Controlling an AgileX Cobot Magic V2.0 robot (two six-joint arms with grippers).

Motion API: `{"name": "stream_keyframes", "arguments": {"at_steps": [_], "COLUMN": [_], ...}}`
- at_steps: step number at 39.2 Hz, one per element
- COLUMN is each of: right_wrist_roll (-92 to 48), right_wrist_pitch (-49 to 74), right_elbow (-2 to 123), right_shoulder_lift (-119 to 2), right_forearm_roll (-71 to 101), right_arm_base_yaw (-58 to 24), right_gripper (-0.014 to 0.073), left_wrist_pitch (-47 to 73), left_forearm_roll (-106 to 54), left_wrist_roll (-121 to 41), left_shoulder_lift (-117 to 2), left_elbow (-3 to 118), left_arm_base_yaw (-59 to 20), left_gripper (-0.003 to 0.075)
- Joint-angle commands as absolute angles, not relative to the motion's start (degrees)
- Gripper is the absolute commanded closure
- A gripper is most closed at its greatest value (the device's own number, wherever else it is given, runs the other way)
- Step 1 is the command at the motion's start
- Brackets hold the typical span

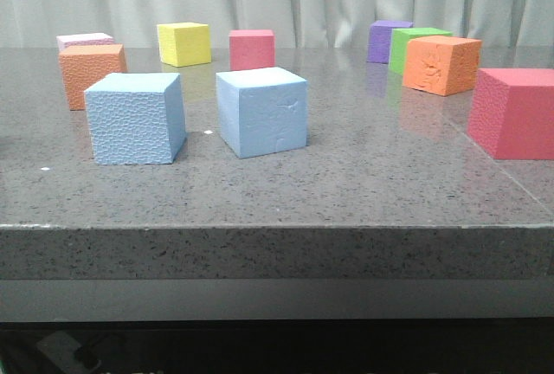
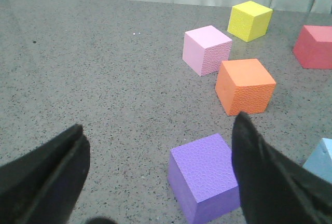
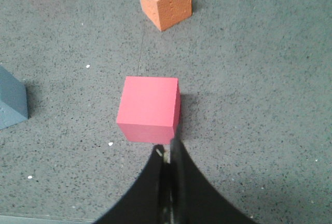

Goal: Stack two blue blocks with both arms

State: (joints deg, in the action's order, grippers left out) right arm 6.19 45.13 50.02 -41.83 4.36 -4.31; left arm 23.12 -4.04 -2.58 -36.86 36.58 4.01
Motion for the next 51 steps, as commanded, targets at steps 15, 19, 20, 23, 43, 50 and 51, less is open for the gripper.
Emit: {"name": "stream_keyframes", "arguments": {"at_steps": [15,19,20,23,43,50,51], "right_wrist_roll": [1.9,1.9,1.9,1.9,1.9,1.9,1.9], "right_wrist_pitch": [17.3,14.4,13.9,13.5,13.5,13.4,13.4], "right_elbow": [21.3,19.8,19.6,19.4,19.4,19.4,19.4], "right_shoulder_lift": [-10.9,-8.4,-8.2,-8.1,-8.1,-8.1,-8.1], "right_forearm_roll": [3.6,3.6,3.6,3.6,3.6,3.6,3.6], "right_arm_base_yaw": [-4.0,-4.0,-4.0,-4.0,-4.0,-4.0,-4.0], "right_gripper": [0.0663,0.0663,0.0663,0.0663,0.0663,0.0663,0.0663], "left_wrist_pitch": [19.1,19.1,19.1,19.1,22.5,24.7,25.1], "left_forearm_roll": [-4.2,-4.2,-4.2,-4.2,-12.0,-12.0,-12.0], "left_wrist_roll": [-2.7,-2.7,-2.7,-2.7,-3.8,-5.0,-5.0], "left_shoulder_lift": [-37.3,-37.3,-37.3,-37.3,-39.9,-45.9,-46.5], "left_elbow": [38.7,38.7,38.7,38.7,41.1,46.5,47.1], "left_arm_base_yaw": [3.9,3.9,3.9,3.9,1.5,-6.9,-8.3], "left_gripper": [0.0177,0.0177,0.0177,0.0177,0.0176,0.0176,0.0176]}}
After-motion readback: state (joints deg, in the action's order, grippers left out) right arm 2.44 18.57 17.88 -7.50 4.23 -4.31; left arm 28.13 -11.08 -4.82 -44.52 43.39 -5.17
